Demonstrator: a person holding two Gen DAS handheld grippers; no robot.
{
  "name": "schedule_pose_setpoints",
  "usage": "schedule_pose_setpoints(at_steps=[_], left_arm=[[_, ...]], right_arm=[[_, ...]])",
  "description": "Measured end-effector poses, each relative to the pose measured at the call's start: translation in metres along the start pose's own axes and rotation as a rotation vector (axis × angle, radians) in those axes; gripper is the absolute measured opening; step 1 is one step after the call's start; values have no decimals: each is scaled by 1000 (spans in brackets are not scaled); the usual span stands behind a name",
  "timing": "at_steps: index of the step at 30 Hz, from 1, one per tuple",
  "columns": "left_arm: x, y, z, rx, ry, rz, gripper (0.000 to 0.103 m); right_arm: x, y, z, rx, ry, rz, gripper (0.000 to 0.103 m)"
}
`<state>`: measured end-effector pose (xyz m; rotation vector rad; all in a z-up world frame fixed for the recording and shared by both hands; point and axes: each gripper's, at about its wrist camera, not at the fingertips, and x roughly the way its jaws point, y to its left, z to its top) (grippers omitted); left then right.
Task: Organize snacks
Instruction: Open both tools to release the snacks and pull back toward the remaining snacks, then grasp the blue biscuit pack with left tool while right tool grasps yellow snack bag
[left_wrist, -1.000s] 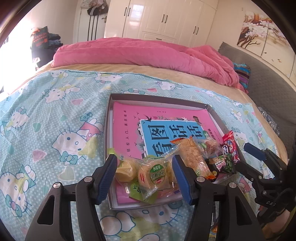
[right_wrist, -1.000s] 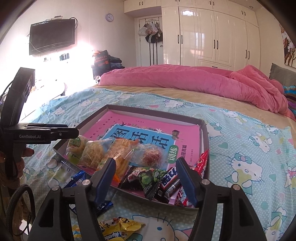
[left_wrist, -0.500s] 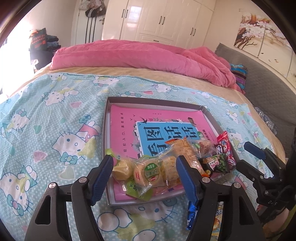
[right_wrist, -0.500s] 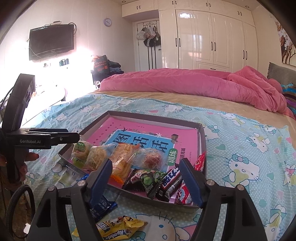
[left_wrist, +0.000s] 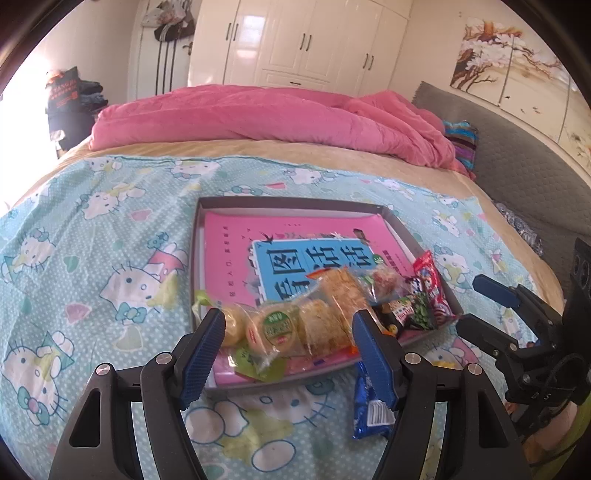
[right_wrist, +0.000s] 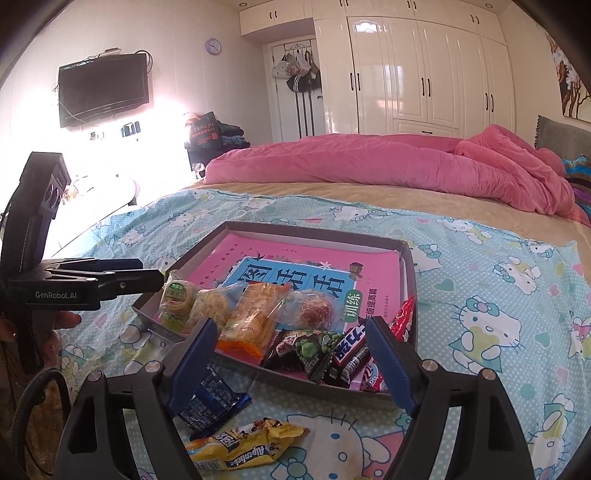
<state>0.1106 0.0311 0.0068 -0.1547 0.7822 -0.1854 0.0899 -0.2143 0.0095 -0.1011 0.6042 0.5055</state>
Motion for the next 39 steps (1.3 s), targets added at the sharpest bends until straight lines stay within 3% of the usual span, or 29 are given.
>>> schedule_pose_setpoints(at_steps=[16,26,39], left_arm=[[-10,-13,-9,34,9,-24,73],[-13,-19,-13,45,23,-45,73],[-4,-27,-23,34,105,-118,73]], right_arm=[[-8,8,-11,21,66,-14,82],[-9,3,-25,110,134,7,82],[-5,9,-41,170,231,64,82]])
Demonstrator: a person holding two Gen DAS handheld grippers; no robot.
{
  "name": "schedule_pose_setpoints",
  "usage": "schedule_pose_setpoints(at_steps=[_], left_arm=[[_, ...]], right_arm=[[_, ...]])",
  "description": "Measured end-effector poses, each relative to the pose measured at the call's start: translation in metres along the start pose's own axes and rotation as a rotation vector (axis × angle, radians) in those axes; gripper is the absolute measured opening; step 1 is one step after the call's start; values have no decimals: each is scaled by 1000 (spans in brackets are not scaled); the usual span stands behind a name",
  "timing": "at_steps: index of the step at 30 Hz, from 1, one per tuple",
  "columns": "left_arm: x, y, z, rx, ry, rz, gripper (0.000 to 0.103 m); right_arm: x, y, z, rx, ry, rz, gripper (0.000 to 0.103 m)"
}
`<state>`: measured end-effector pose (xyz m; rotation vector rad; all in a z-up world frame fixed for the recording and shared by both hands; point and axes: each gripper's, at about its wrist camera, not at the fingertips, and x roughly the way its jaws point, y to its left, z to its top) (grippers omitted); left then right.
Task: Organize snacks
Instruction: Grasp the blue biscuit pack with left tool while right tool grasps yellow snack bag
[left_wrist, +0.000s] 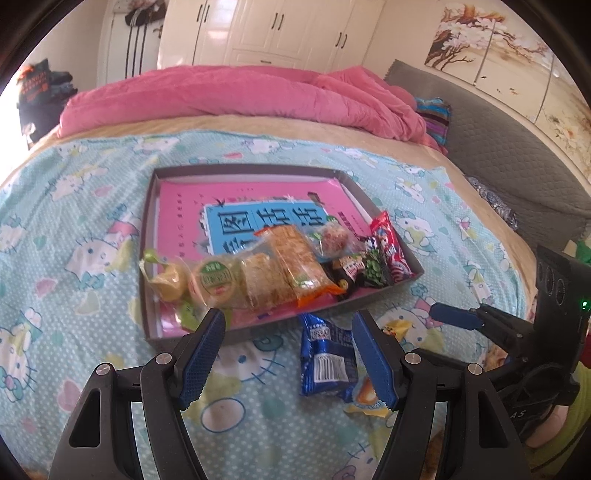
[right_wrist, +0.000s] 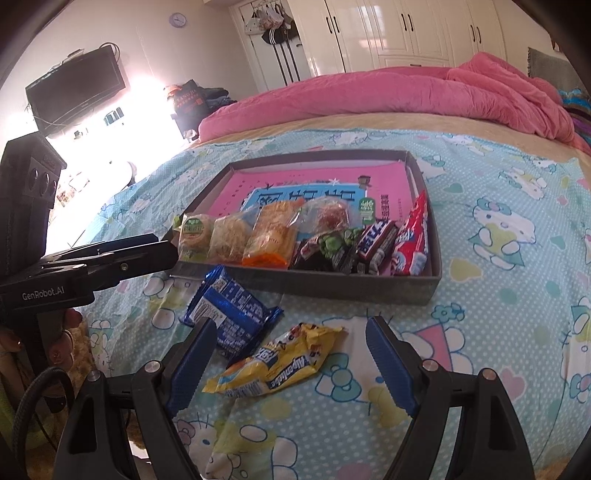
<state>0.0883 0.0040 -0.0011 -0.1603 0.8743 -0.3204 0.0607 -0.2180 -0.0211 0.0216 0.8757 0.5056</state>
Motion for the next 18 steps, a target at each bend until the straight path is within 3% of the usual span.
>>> schedule_pose_setpoints(at_steps=[15,18], left_arm=[[32,1,-12,-58,134,-64,73],[38,-1,-14,-52,152,-61,73]], right_arm=[[37,5,-19,22,167,35,82],[43,10,-19,-13,168,32,77]])
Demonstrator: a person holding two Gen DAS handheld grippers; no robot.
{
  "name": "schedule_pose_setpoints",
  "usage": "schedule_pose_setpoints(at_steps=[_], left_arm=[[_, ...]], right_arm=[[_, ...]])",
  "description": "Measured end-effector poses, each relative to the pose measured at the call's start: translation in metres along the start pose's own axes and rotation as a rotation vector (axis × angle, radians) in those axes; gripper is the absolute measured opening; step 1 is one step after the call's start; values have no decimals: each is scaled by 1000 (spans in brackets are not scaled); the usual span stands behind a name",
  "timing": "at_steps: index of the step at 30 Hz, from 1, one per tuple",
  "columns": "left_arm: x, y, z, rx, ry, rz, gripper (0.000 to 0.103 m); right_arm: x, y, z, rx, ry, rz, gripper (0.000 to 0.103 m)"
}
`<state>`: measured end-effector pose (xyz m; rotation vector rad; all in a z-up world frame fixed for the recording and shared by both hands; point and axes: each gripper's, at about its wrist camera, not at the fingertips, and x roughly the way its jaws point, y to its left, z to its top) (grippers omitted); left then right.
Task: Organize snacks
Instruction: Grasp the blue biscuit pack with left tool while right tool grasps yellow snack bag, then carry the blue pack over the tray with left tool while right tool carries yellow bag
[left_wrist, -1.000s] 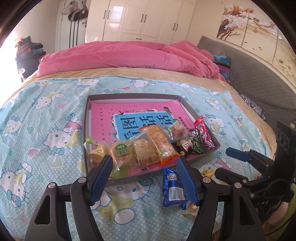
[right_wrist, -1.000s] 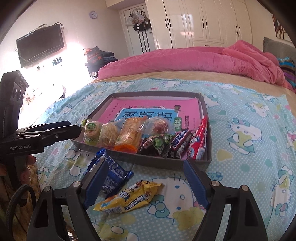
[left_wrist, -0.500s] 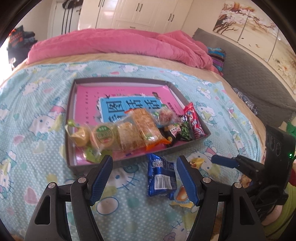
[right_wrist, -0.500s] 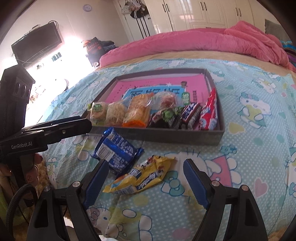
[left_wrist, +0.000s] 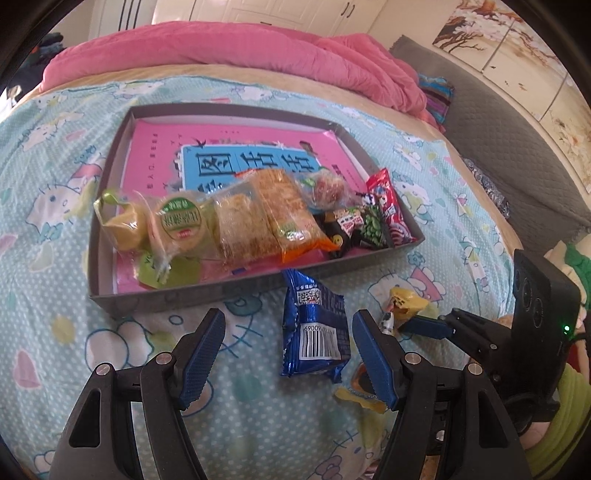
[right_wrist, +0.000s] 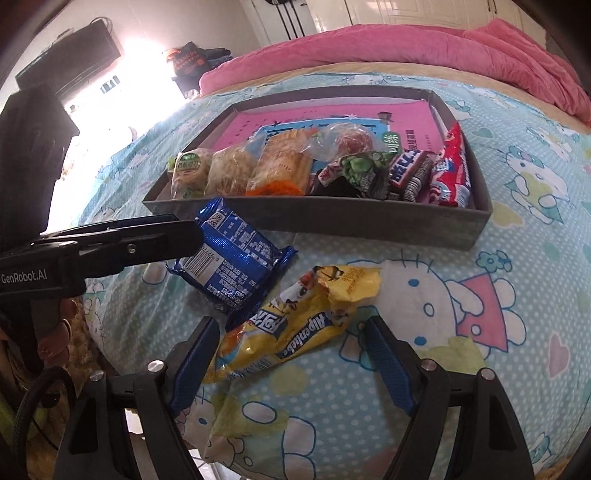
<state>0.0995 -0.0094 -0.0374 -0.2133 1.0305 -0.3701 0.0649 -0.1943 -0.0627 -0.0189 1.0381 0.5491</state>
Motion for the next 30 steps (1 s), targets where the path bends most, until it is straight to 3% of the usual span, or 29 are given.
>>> schedule_pose_setpoints(at_steps=[5,10,14,21,28,30], left_arm=[[10,-3,-2,12,24,9,73],[22,-5,-2,25,49,17,73],[29,-9,-4,40,56,5,73],[35,-8,-4,24,73,-79,39],[13,-8,2,16,-11,-113,23],[3,-3,6,-4,-46,-121,23]], right_arm=[[8,12,0,-78,17,9,65],[13,26,-2,-159,17,14,41],[12,30,-2,-168,4,20,37],[-5,0,3,-65,-51,5,35],[-33,-6,15,-97,-184,-40,35],[-36,-6,17,-109,-199,-44,35]])
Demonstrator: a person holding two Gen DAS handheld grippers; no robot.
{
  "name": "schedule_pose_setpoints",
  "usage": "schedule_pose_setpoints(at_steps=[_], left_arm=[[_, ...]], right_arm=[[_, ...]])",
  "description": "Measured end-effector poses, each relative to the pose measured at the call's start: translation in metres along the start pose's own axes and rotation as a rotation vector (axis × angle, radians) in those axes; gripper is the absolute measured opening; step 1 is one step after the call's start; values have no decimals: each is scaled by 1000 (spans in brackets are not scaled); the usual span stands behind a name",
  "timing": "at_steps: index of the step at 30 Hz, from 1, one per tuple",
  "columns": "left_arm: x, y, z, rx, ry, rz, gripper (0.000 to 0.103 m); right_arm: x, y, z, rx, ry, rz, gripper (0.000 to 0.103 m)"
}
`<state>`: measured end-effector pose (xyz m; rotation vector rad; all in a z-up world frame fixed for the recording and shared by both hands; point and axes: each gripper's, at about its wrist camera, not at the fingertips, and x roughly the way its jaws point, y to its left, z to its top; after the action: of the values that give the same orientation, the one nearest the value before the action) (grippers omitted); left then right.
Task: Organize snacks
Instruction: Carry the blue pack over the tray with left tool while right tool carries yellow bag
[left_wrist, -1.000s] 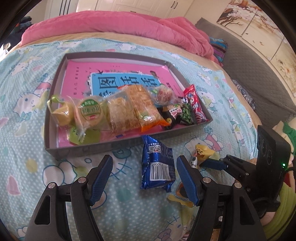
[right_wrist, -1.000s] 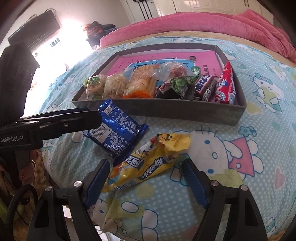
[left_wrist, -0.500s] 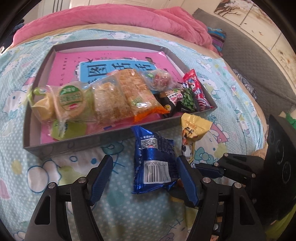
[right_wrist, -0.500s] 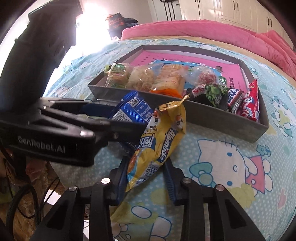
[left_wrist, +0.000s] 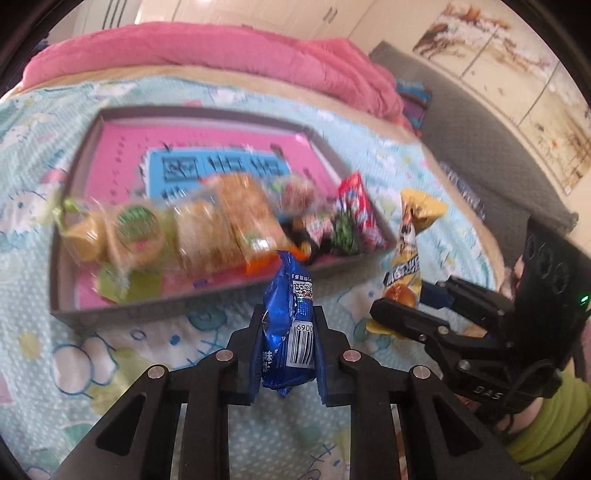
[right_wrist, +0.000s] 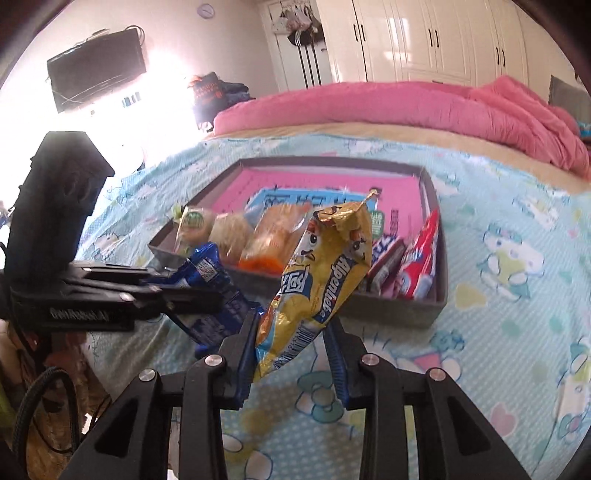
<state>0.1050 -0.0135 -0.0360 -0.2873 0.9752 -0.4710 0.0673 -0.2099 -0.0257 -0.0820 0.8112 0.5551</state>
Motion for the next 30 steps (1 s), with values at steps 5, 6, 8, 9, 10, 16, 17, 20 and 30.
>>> schedule_pose_setpoints(at_steps=[5,6,8,9,10,16,17,20,30], left_arm=[[-22,14,9,-48,-73,-14,23],[-27,16,11,-54,-92,-19,23],[-38,21,16,-63,-137,-22,23],[-44,24,19,-70,-162,-29,23],[-48,27,23,-75,-178,-30,23],[-55,46,37,-112,-237,6,23],[-55,48,38,-117,-239,9,23],[-55,53,40,-127,-247,15,23],[-49,57,43,-121,-257,46,23]], right_arm=[[2,-9,8,9,-23,-1,35],[0,-11,9,11,-27,-2,35],[-2,-14,9,19,-32,-3,35],[-2,-14,9,23,-34,-4,35],[-2,-16,9,30,-32,2,35],[1,-21,13,46,-41,-4,35],[1,-22,14,47,-46,-7,35],[1,-25,16,52,-60,-16,35],[4,-37,22,76,-73,-36,35]])
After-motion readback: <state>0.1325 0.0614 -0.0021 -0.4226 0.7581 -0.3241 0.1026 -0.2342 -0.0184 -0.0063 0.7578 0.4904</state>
